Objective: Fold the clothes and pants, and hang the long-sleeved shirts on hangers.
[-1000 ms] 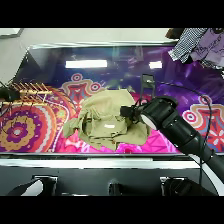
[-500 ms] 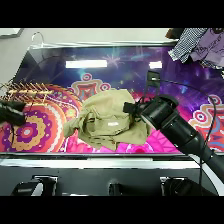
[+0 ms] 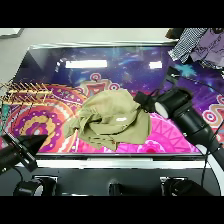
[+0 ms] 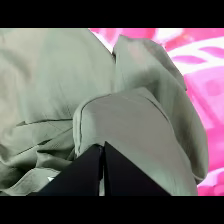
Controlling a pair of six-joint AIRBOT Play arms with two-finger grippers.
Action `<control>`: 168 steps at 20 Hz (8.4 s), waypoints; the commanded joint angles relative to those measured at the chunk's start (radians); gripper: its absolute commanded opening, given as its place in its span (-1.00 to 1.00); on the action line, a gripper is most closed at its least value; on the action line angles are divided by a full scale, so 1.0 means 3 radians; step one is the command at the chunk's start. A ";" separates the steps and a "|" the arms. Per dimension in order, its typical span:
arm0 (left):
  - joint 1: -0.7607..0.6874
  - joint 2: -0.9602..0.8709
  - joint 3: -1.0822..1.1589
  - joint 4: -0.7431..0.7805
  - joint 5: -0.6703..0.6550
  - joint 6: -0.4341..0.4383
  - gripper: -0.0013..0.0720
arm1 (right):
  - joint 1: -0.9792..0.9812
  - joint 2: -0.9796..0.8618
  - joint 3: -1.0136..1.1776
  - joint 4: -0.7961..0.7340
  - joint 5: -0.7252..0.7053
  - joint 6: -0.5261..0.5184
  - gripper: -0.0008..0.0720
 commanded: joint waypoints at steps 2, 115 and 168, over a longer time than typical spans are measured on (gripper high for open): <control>-0.0145 0.0083 -0.0051 -0.0465 -0.0159 -0.0006 -0.91 | -0.0334 -0.0005 -0.0001 0.0373 -0.0039 -0.0235 -0.91; -0.2307 -0.2141 -0.0348 -0.1363 0.3203 0.0903 -0.91 | -0.1102 -0.0440 0.1061 0.2269 0.0701 -0.7567 0.51; -0.1815 -0.3394 -0.0017 0.1569 0.2805 -0.3192 -0.92 | -0.1101 0.0112 0.1061 0.2013 0.1401 -0.5164 -0.92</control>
